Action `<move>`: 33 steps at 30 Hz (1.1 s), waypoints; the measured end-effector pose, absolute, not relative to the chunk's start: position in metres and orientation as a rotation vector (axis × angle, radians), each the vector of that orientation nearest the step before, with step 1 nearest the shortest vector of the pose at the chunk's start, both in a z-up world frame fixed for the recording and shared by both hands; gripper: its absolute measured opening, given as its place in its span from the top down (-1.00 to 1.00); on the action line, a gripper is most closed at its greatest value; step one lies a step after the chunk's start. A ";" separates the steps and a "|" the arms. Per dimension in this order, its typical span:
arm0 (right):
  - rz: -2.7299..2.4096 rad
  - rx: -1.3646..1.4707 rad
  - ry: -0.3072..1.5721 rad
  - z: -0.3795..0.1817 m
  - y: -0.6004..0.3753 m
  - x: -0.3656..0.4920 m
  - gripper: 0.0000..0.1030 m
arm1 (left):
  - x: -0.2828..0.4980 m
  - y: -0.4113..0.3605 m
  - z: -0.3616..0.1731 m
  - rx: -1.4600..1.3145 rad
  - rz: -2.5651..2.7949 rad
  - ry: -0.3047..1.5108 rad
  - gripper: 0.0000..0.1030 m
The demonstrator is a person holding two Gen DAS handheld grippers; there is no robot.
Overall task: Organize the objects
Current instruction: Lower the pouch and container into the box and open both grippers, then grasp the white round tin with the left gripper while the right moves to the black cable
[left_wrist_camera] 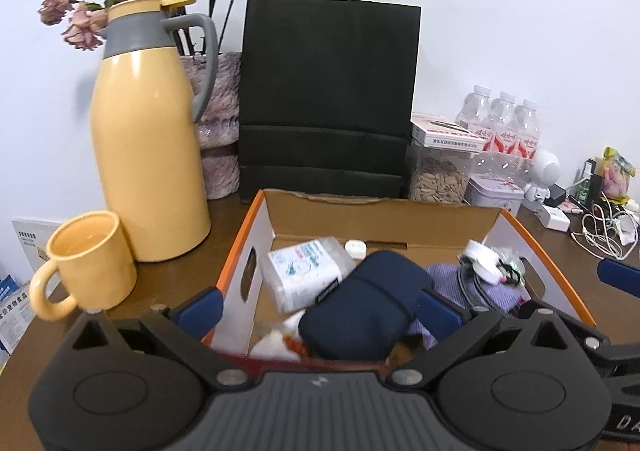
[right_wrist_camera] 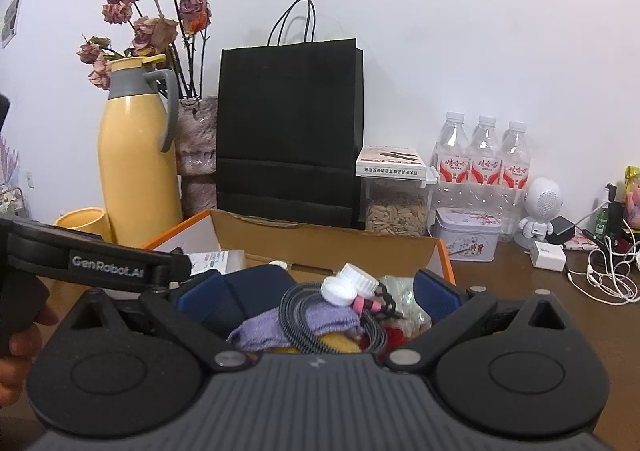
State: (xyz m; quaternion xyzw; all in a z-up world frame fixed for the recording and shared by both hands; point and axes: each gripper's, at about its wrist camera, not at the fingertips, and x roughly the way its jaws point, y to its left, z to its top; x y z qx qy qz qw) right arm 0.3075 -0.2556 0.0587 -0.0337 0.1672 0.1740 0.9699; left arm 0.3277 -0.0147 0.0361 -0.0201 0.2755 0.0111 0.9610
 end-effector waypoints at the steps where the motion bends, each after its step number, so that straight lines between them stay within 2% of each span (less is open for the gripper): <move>1: 0.353 -0.069 0.339 0.058 -0.256 0.303 -1.00 | 0.322 -0.014 0.036 -0.040 0.023 0.558 -1.00; 13: 0.383 -0.085 0.382 0.032 -0.262 0.252 -1.00 | 0.255 -0.015 0.008 -0.006 0.011 0.580 -0.96; 23: 0.386 -0.104 0.502 0.000 -0.274 0.232 -1.00 | 0.204 -0.014 -0.014 0.019 0.017 0.638 -0.96; 33: 0.383 -0.102 0.532 -0.008 -0.281 0.217 -1.00 | 0.167 -0.022 -0.029 0.074 0.006 0.699 -0.97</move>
